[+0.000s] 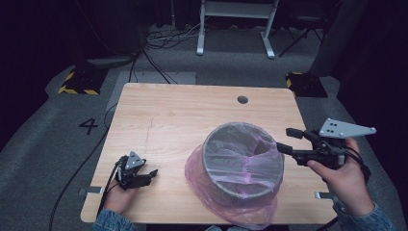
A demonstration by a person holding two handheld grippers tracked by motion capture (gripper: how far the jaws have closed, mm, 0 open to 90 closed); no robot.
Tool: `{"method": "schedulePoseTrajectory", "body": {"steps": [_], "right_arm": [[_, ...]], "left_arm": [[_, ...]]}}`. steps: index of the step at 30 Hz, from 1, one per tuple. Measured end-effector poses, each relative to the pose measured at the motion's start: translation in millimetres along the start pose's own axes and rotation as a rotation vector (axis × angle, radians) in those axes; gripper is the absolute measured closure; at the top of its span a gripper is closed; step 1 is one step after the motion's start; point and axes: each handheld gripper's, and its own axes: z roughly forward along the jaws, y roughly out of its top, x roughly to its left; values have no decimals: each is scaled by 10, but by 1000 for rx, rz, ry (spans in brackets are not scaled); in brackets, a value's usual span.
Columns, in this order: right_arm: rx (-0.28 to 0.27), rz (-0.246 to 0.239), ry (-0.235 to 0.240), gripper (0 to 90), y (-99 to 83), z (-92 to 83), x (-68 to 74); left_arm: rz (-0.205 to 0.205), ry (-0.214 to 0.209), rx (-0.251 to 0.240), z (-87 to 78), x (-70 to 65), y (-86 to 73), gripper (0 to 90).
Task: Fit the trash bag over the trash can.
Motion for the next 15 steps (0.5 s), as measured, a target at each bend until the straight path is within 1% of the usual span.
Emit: {"method": "schedulePoseTrajectory", "body": {"steps": [1, 3, 5, 6, 8, 9, 13, 15], "right_arm": [[5, -8, -12, 363, 27, 37, 19], [13, -17, -18, 363, 83, 112, 51], [22, -16, -10, 380, 141, 178, 84], [24, -11, -5, 397, 168, 210, 98], [23, 16, 13, 416, 211, 274, 126], [20, 26, 28, 442, 233, 313, 141], [20, 40, 73, 486, 291, 432, 190], [29, 30, 80, 488, 326, 491, 219]], "left_arm": [[-4, -1, 0, 0, -3, -1, 363], [0, 0, 2, -1, 0, 0, 362], [-5, -1, 0, 0, -3, -1, 362], [-3, -1, -1, 1, -2, -1, 362], [-1, -1, 1, -1, -1, 0, 363], [0, 0, 1, -1, 0, 0, 362], [-3, -1, 1, 0, -2, -1, 362], [1, 0, 2, -1, 0, 0, 362]]}}
